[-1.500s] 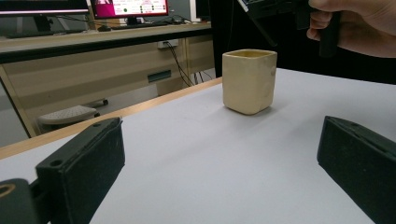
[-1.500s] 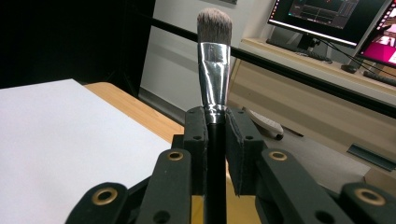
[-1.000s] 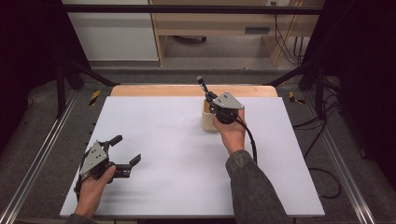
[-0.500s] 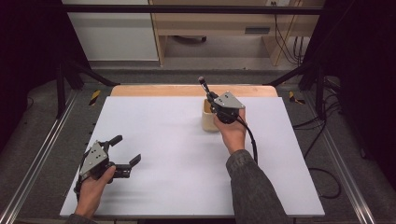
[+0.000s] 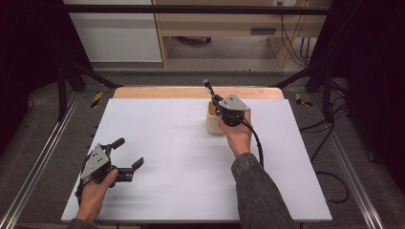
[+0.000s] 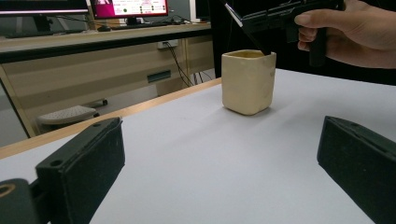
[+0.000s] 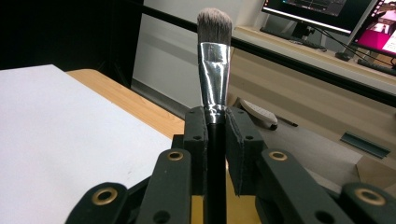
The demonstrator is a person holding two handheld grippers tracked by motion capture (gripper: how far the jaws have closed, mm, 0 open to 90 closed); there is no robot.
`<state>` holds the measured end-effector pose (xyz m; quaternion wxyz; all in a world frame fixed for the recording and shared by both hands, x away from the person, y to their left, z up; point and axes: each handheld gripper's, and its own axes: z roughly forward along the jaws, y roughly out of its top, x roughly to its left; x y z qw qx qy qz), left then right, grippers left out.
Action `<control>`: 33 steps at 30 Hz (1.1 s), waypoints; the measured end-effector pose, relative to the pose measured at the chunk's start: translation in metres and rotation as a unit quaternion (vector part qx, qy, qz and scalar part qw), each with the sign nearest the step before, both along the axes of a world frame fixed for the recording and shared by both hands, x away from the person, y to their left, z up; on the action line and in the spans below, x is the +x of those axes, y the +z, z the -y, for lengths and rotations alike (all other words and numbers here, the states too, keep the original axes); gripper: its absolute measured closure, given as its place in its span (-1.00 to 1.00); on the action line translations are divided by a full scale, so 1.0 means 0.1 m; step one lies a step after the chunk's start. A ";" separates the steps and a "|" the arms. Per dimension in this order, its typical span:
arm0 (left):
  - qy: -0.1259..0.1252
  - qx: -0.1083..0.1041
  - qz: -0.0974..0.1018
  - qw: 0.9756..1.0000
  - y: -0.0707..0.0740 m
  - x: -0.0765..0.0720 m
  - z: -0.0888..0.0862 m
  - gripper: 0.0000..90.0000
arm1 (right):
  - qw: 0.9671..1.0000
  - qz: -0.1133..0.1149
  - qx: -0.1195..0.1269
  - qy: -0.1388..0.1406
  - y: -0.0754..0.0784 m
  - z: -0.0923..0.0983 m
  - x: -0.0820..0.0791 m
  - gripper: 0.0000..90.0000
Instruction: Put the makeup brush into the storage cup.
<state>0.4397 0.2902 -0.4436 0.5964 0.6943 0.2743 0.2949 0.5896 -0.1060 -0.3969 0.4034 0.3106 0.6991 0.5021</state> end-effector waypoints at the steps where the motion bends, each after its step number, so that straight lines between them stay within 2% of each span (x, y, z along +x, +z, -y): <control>1: 0.000 0.001 0.000 1.000 0.00 0.00 0.00 -0.99 | 1.000 0.000 -0.002 0.000 0.00 0.00 0.00 0.76; 29: 0.000 0.001 0.001 1.000 0.00 0.00 0.00 -0.99 | 1.000 -0.019 -0.011 0.004 -0.12 -0.01 0.01 0.76; 33: 0.001 0.000 0.001 1.000 0.00 0.00 0.00 -0.99 | 1.000 -0.023 -0.002 0.011 -0.11 -0.01 -0.02 0.63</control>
